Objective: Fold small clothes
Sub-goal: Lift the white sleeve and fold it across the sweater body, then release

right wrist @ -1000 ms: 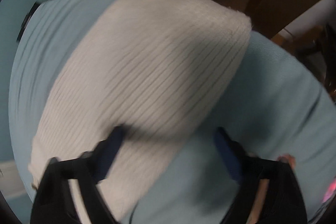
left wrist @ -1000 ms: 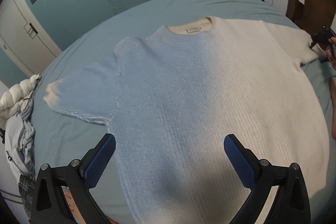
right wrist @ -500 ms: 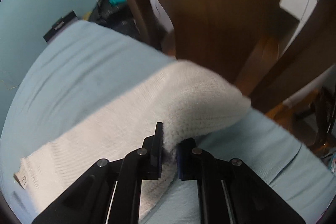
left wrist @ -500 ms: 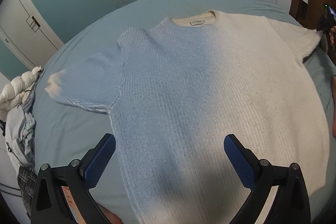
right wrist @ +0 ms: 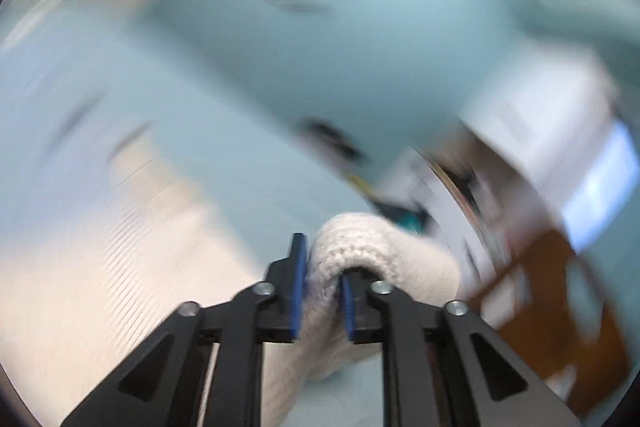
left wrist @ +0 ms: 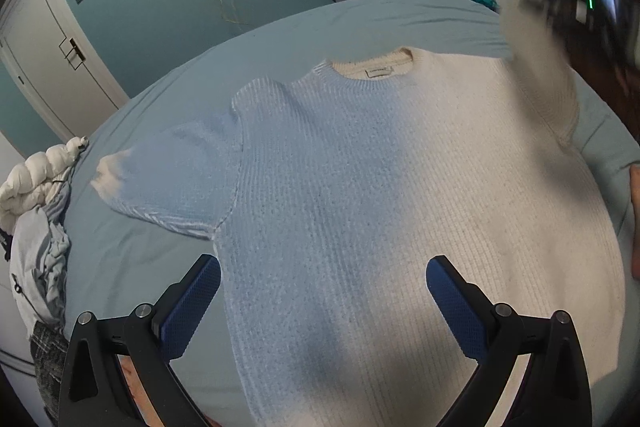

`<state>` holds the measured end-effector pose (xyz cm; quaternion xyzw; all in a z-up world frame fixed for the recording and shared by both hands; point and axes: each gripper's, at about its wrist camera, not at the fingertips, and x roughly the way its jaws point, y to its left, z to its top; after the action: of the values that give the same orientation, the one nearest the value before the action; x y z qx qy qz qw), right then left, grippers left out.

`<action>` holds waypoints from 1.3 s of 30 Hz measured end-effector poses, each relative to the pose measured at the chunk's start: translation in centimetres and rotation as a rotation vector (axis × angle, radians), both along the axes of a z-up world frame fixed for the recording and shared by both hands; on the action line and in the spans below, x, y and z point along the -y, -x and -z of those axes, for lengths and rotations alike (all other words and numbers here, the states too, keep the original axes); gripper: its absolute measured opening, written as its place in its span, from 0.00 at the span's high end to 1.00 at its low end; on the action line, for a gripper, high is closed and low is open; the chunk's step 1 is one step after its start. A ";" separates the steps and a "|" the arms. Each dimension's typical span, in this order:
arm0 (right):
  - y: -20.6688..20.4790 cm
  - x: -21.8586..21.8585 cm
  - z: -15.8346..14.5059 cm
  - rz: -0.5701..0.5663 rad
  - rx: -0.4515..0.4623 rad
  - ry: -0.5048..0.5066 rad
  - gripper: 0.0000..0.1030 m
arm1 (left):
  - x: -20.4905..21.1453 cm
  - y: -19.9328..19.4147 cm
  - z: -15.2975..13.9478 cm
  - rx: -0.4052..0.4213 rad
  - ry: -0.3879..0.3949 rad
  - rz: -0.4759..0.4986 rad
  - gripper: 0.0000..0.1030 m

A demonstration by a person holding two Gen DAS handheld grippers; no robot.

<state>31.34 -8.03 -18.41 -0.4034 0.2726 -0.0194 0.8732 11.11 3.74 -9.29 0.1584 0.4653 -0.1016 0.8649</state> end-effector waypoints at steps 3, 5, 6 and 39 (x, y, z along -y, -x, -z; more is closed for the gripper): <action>2.7 -4.9 6.1 -0.202 -0.272 0.067 0.62 | -0.5 -0.1 0.1 0.001 0.000 -0.008 0.00; 3.7 -5.5 9.0 -0.207 -0.361 0.084 0.60 | -1.0 -0.3 0.2 -0.009 0.007 -0.018 0.00; 4.0 -5.3 10.1 -0.200 -0.389 0.102 0.60 | -1.2 -0.2 0.3 -0.015 0.015 -0.026 0.00; -6.8 12.8 -0.3 0.722 -0.285 -1.219 0.93 | -6.4 -0.7 -0.5 0.002 0.121 -0.100 0.00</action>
<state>38.10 -20.87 -18.06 0.2719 0.4623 -0.0984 0.8382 11.78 10.10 -8.78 0.0824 0.4649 -0.0861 0.8773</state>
